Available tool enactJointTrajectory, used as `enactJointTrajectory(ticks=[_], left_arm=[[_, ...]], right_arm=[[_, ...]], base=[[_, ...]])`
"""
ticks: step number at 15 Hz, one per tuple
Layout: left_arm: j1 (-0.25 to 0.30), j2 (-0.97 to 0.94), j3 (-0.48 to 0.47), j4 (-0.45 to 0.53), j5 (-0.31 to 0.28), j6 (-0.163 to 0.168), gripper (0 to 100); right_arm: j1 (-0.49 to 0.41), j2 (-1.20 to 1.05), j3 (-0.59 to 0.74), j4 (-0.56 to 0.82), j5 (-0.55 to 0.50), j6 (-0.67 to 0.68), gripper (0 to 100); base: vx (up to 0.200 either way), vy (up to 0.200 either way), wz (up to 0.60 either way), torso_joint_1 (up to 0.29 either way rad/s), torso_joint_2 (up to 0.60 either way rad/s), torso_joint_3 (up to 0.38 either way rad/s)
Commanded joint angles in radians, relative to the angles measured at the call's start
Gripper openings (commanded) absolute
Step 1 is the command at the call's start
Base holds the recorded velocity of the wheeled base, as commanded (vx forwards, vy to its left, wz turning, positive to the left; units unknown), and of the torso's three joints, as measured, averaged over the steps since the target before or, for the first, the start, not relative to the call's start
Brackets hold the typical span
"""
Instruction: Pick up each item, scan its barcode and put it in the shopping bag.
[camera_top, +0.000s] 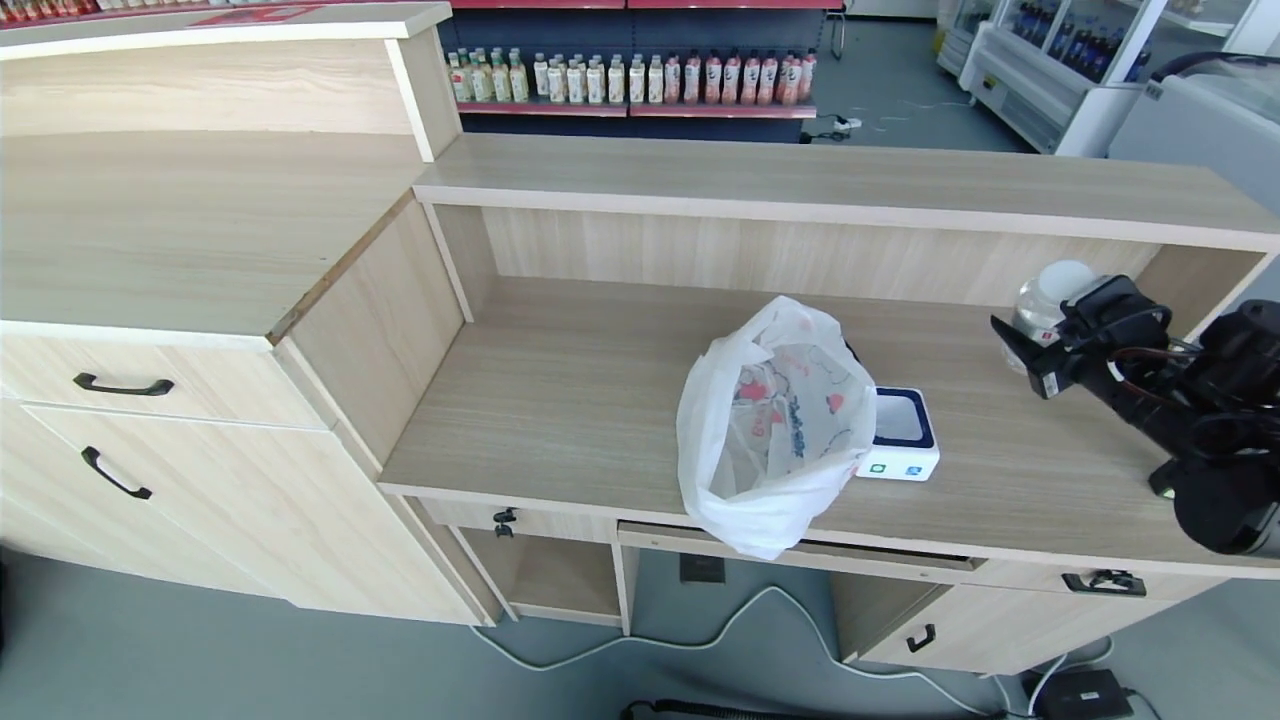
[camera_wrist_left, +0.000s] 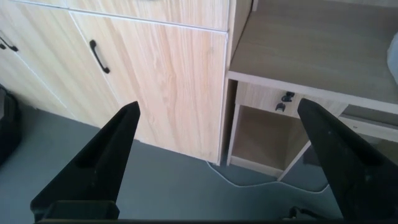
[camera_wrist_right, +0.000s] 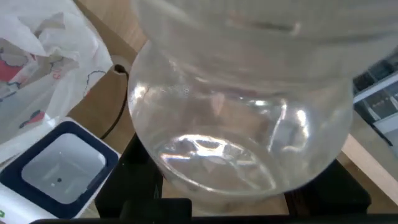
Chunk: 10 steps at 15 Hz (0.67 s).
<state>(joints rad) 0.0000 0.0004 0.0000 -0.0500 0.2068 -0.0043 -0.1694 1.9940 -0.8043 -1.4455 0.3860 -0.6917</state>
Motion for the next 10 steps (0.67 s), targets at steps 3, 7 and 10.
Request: enactJointTrajectory(ticks=[3,7,10], left_arm=[[0.0,0.0,0.0,-0.001,0.0,0.0,100],[0.0,0.0,0.0,-0.001,0.0,0.0,100],[0.0,0.0,0.0,-0.001,0.0,0.0,100]], right_arm=[[0.008,0.058,-0.05,-0.006,0.001,0.001,0],[0.037,0.143,-0.052,-0.072,0.004,0.063,0],[0.09,0.216,-0.11,-0.125,0.011,0.095,0]], base=[[0.0,0.0,0.0,0.0,0.0,0.0],[0.0,0.0,0.0,0.0,0.0,0.0],[0.0,0.0,0.0,0.0,0.0,0.0]])
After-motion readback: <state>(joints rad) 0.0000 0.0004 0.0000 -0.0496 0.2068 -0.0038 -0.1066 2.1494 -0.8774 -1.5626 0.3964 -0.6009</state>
